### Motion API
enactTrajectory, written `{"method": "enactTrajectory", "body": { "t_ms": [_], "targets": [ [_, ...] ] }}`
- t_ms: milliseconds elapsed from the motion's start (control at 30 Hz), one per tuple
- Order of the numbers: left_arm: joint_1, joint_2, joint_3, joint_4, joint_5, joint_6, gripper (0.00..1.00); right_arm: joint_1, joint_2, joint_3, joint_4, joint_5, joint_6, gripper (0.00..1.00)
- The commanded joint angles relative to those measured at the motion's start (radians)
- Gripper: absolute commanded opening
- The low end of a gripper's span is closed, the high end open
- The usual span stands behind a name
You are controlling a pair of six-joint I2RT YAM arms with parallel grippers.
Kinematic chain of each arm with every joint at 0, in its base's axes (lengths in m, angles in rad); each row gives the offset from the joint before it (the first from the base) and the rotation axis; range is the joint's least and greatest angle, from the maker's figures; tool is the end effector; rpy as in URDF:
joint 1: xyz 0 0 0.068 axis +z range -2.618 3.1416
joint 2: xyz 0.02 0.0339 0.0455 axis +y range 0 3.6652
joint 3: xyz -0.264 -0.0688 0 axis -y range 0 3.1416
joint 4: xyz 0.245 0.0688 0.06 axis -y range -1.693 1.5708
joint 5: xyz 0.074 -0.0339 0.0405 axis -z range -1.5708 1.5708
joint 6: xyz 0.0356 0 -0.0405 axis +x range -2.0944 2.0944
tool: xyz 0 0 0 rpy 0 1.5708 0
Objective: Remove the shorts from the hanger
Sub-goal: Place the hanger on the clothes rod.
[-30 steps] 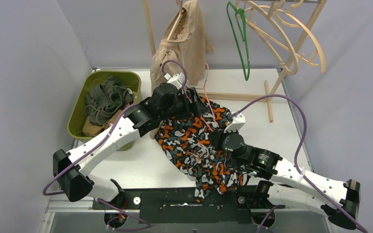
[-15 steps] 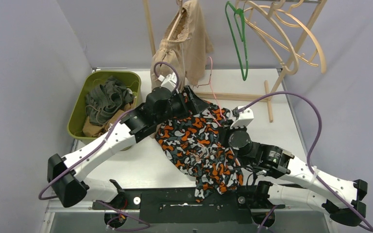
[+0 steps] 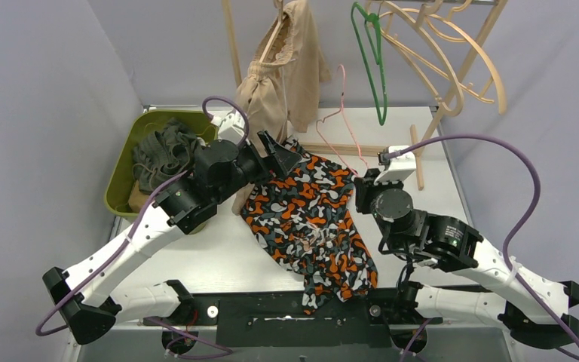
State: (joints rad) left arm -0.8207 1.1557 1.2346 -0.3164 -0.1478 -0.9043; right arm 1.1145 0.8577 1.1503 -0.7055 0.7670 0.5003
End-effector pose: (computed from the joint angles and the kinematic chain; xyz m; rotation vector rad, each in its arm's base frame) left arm 0.1805 -0.1861 0.4085 -0.1942 1.9356 -1.0670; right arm 0.0908 0.1290 0.4013 -0.0925 1.8765 0.3512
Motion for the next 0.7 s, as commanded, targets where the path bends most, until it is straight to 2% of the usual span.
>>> {"method": "enactTrajectory", "body": {
  "t_ms": [0,300,333,500,667],
  "targets": [
    [0.005,-0.044,0.001,-0.008,-0.033,0.022,0.80,0.010,0.029,0.089,0.136,0.080,-0.153,0.00],
    [0.005,-0.074,-0.017,-0.017,-0.048,0.016,0.80,0.030,0.059,0.170,0.390,0.150,-0.400,0.00],
    [0.005,-0.078,-0.015,-0.021,-0.050,0.016,0.80,0.042,0.063,0.184,0.466,0.160,-0.469,0.00],
    [0.005,-0.078,-0.018,-0.021,-0.053,0.016,0.80,0.051,0.079,0.195,0.636,0.178,-0.605,0.00],
    [0.005,-0.062,-0.019,-0.017,-0.038,0.015,0.80,0.047,0.161,0.256,0.746,0.200,-0.736,0.00]
  ]
}}
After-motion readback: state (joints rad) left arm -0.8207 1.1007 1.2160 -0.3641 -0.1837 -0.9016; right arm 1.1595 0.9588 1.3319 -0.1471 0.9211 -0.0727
